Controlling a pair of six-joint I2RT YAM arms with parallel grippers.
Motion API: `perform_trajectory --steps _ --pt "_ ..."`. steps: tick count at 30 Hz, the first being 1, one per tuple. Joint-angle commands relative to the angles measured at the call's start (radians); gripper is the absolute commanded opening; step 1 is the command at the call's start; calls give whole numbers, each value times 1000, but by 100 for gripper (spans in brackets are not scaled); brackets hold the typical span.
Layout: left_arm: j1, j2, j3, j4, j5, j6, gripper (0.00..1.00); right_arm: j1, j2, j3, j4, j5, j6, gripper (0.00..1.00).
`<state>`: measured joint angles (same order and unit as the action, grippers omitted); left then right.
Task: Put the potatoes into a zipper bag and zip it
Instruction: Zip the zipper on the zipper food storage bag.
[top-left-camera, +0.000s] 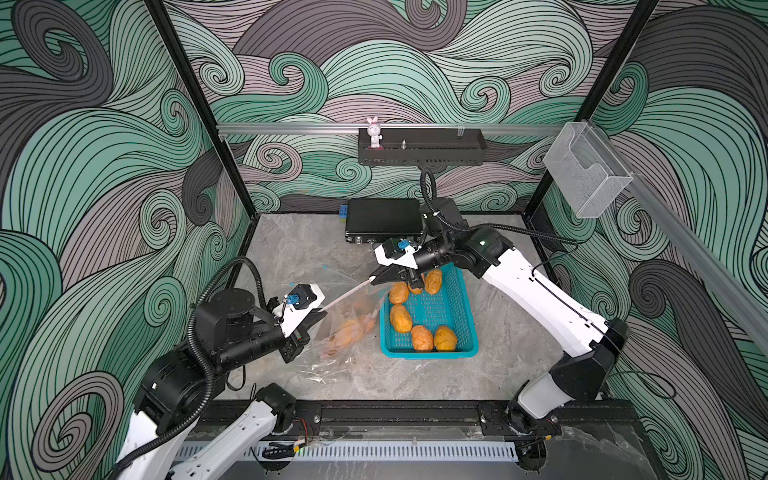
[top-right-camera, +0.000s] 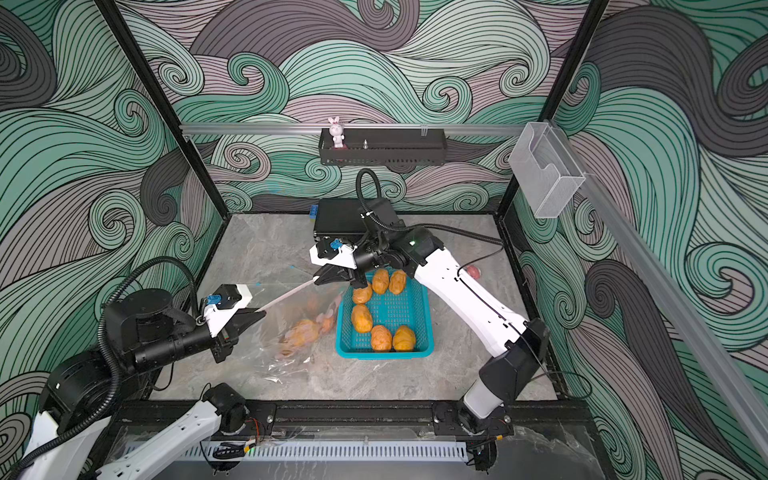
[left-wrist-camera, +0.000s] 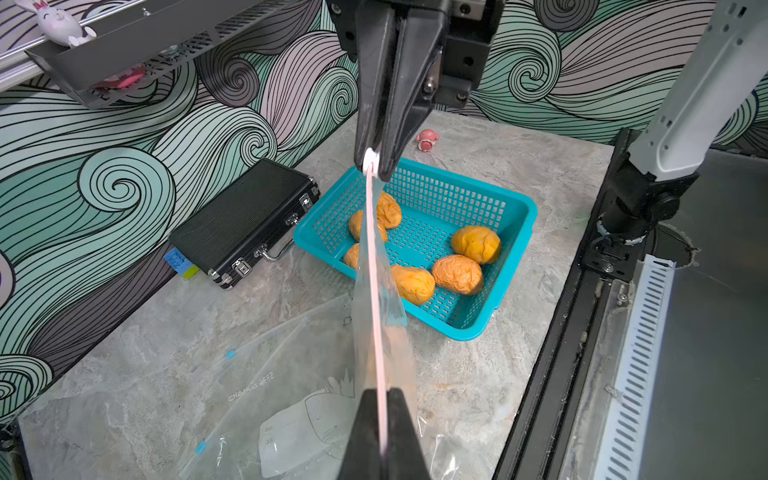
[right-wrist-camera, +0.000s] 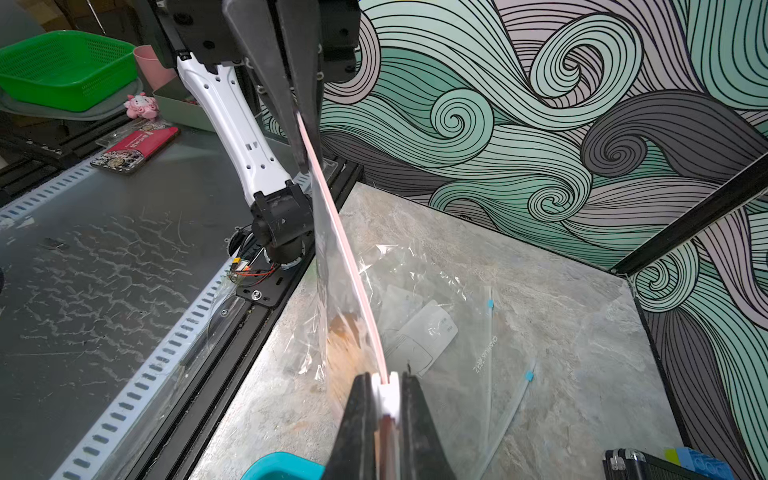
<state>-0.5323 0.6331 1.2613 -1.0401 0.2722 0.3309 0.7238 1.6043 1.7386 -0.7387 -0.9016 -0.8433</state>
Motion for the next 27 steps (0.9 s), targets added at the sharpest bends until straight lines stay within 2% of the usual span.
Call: perform_trajectory --steps 1,27 --pt "3 -18 38 -34 -8 -7 0 -30 -28 -14 -14 -1 12 8" --pt "3 -42 8 -14 -1 -6 0 -168 -120 -121 -9 -19 -15 6"
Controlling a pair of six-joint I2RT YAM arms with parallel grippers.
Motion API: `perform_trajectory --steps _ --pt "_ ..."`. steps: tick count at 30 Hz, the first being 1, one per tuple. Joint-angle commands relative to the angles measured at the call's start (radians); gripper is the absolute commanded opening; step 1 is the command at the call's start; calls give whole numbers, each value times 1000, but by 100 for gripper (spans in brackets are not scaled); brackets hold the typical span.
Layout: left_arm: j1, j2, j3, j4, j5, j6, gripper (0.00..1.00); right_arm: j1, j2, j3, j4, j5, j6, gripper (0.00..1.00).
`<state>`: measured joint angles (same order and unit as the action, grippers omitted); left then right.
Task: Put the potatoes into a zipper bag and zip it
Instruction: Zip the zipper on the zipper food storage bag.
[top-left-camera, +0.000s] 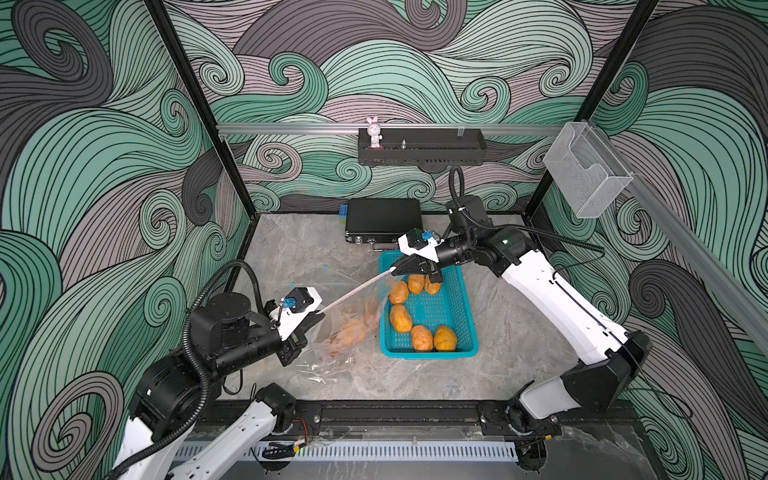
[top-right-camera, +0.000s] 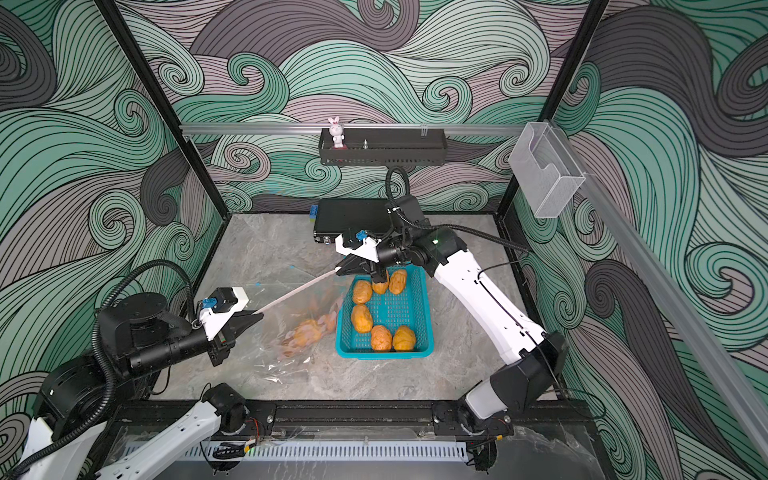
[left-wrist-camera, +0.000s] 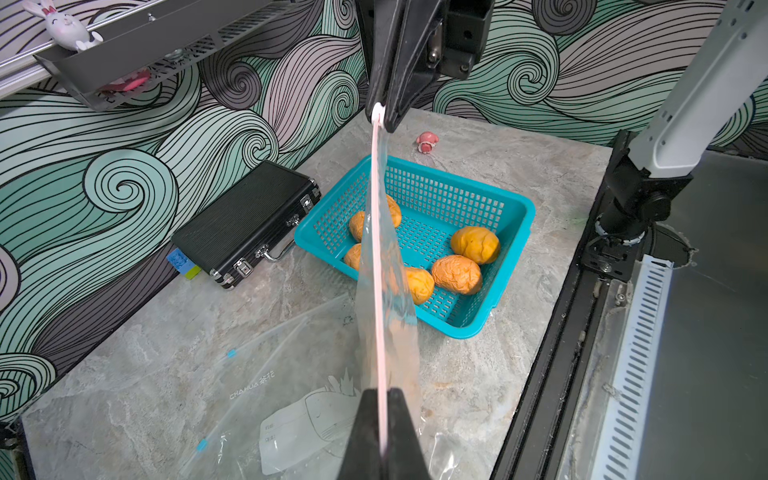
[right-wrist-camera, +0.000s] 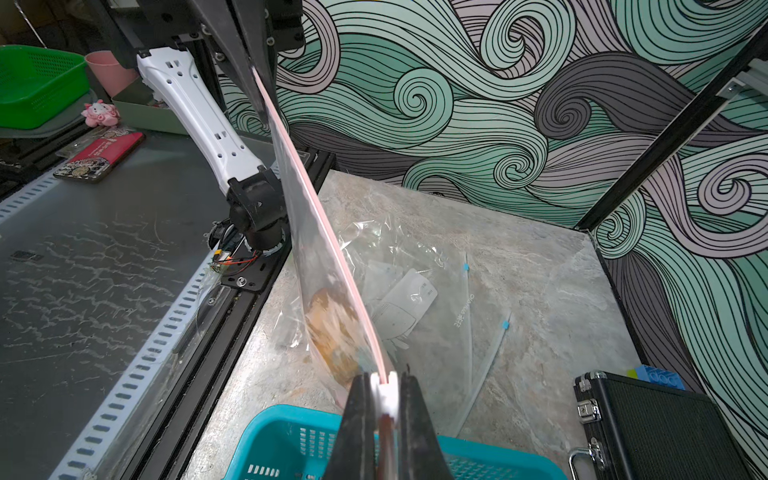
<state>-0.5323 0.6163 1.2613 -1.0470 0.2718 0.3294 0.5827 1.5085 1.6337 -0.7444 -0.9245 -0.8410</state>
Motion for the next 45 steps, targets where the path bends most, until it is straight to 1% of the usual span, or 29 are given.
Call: perform_trajectory --steps 1,9,19,31,34,35,37,40,41,43,45 --pt "2 -25 6 -5 0 -4 0 -30 -30 -25 1 4 -20 5" --pt "2 -28 4 -10 8 -3 0 -51 -52 -64 32 6 -12 4" --pt "3 -20 1 -6 15 -9 0 -52 -42 -63 60 -34 22 3" --pt "3 -17 -7 6 24 -11 0 -53 -37 -57 63 -30 23 2" --pt "3 0 -7 25 27 -26 0 -52 -34 -60 127 -38 74 2" --pt "3 7 -7 37 16 -35 4 -52 -31 -60 157 -40 99 2" --pt "3 15 -17 84 -9 -63 41 -53 -20 -56 244 -45 180 3" --pt "3 10 -42 164 -47 -116 67 -51 1 -28 376 -44 327 3" --pt "3 1 -51 190 -72 -135 72 -50 8 -17 433 -38 372 3" --pt "3 -27 -70 236 -123 -169 82 -46 21 14 550 21 471 8" --pt "3 -52 -79 263 -151 -190 84 -46 33 48 640 105 554 7"
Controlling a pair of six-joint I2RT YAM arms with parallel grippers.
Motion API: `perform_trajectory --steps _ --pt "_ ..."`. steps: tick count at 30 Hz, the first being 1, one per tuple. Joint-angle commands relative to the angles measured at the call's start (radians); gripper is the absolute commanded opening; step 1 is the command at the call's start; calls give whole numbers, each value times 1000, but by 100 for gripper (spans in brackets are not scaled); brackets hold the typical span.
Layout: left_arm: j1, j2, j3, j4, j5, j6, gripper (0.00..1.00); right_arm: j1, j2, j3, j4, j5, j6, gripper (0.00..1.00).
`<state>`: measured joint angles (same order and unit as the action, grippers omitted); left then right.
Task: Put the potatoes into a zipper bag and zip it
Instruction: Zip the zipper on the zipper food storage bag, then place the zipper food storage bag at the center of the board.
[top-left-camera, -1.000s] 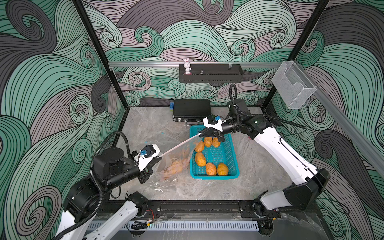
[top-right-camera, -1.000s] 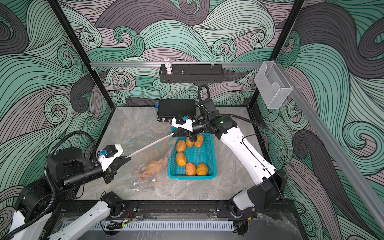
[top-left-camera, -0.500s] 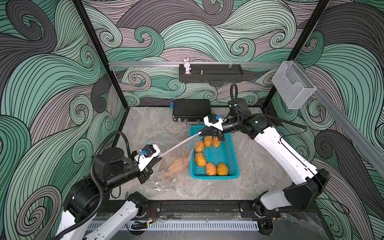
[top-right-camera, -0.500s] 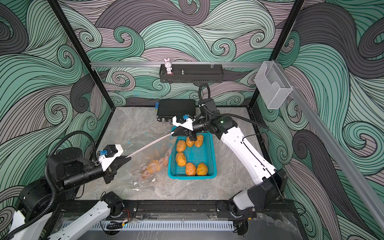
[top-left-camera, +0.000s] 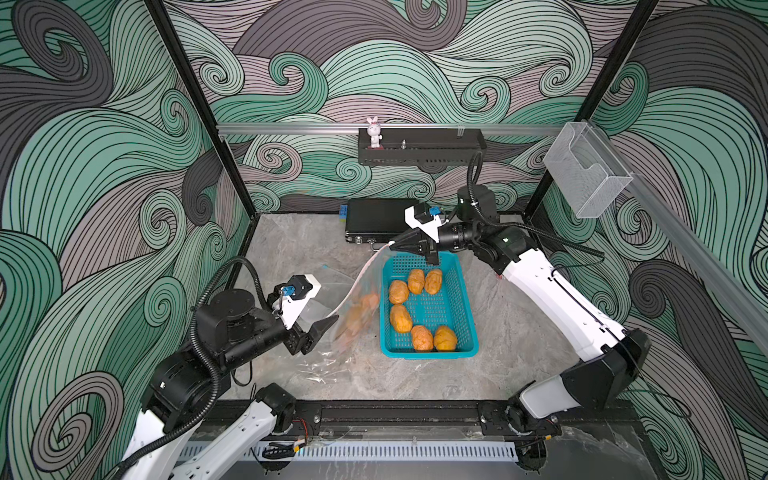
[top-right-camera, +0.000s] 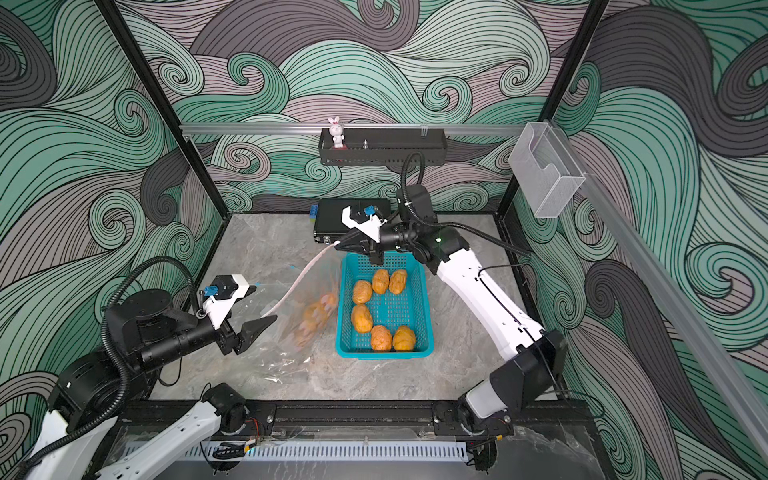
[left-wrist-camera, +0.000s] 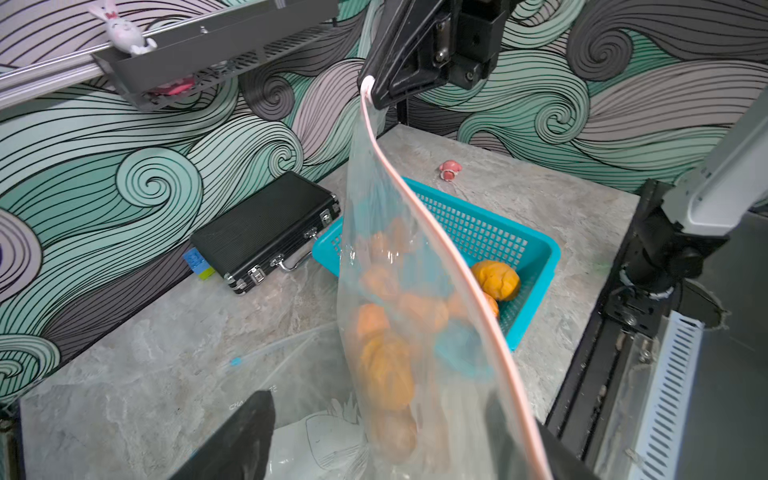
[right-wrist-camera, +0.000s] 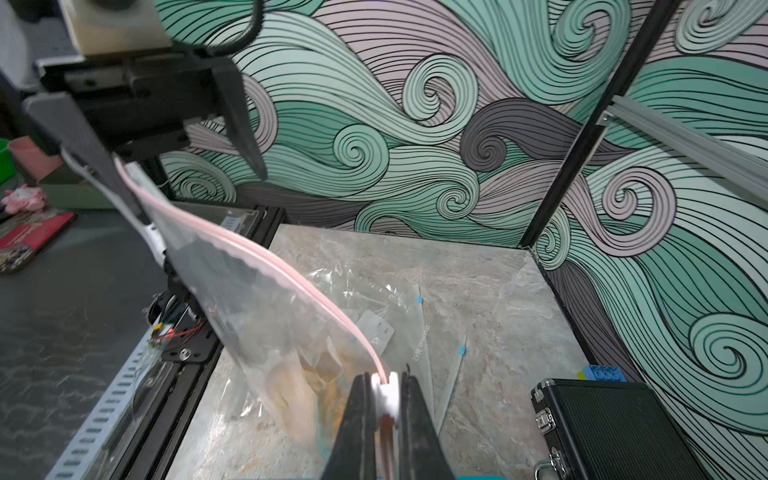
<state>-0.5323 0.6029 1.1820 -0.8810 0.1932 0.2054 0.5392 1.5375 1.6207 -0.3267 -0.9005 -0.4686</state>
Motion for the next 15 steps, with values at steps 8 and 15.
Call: perform_trajectory --steps 8,15 --pt "2 -105 -14 102 -220 -92 89 -47 168 502 23 489 211 1" --pt "3 -78 -71 76 -204 -129 89 -219 173 509 -11 880 264 3"
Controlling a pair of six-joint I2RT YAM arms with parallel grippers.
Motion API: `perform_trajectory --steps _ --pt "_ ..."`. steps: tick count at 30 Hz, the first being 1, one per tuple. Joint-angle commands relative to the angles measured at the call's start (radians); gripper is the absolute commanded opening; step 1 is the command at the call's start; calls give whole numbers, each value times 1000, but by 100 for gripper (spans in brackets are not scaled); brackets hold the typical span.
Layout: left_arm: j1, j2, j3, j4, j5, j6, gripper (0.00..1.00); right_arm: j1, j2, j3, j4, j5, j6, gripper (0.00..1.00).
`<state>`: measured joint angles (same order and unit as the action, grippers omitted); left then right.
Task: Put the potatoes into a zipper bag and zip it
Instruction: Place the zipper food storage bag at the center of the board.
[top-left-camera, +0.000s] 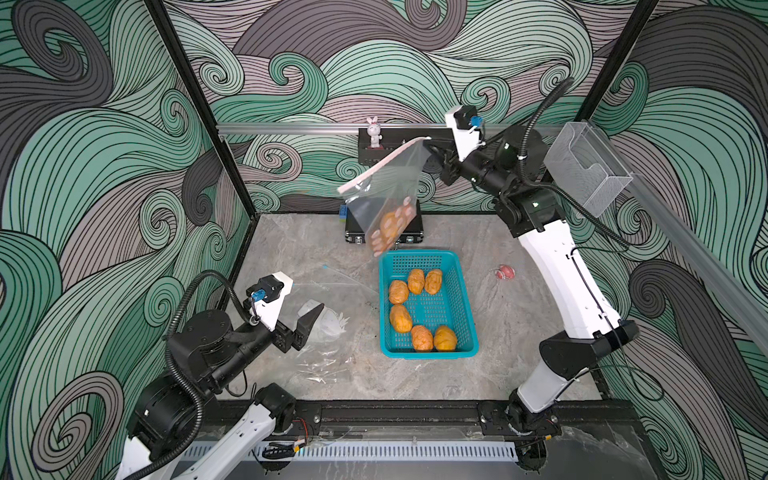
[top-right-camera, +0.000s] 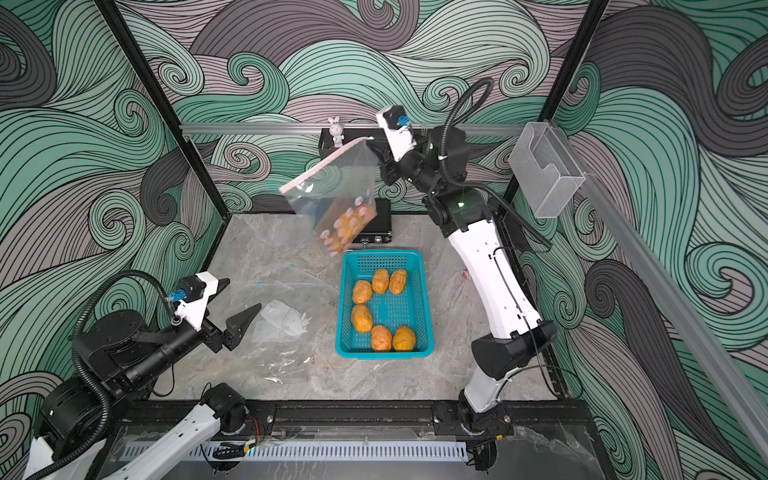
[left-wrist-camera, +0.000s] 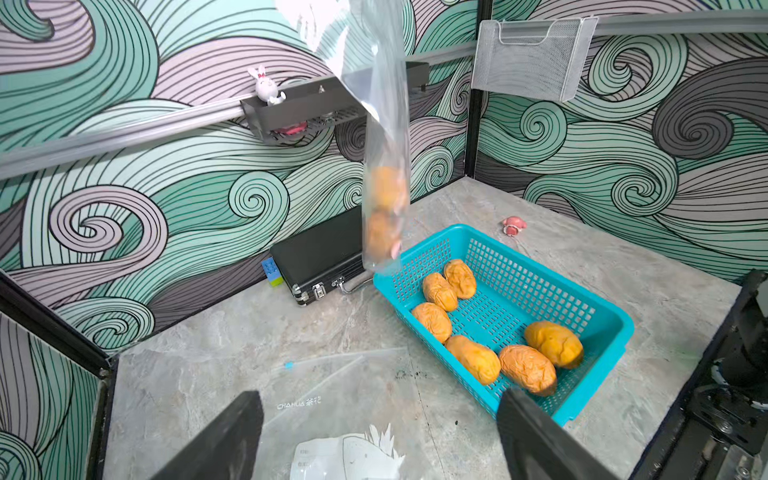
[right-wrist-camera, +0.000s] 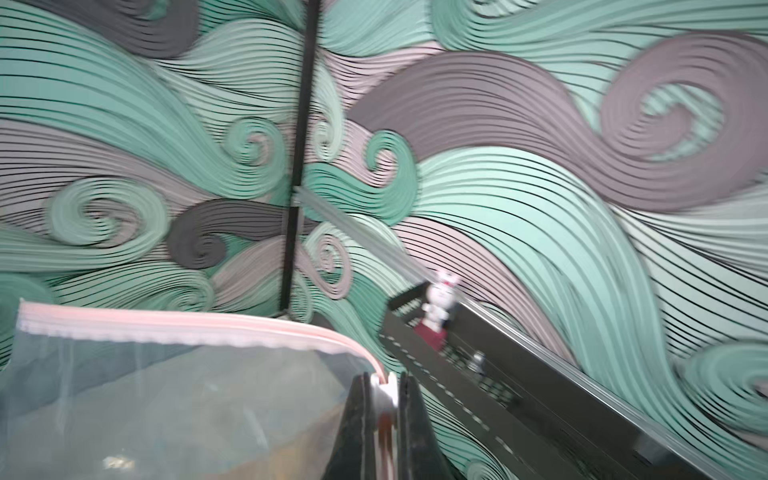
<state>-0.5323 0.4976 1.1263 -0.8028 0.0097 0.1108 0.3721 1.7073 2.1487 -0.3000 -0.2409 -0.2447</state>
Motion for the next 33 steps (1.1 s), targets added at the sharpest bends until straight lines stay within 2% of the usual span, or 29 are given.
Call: perform_trajectory --steps 1,4,7,10,14,18,26,33 --pt "3 44 -16 -8 -18 -37 89 -83 -2 -34 -33 246 46 3" --pt "3 84 -15 -15 -4 -46 89 -168 -21 -93 7 284 79 3" --pt "2 89 -38 18 20 -61 89 -240 -66 -236 129 321 91 3" --pt "3 79 -82 54 49 -78 89 -298 -93 -340 170 332 110 3" --pt "2 85 -121 76 53 -102 89 -325 -130 -525 259 348 125 4" --pt "4 104 -151 88 77 -134 89 -335 -177 -689 310 333 221 5" --pt "3 107 -205 121 97 -166 89 -332 -230 -998 432 157 374 7" --pt "4 105 -236 127 116 -179 88 -331 -167 -1028 393 72 424 13"
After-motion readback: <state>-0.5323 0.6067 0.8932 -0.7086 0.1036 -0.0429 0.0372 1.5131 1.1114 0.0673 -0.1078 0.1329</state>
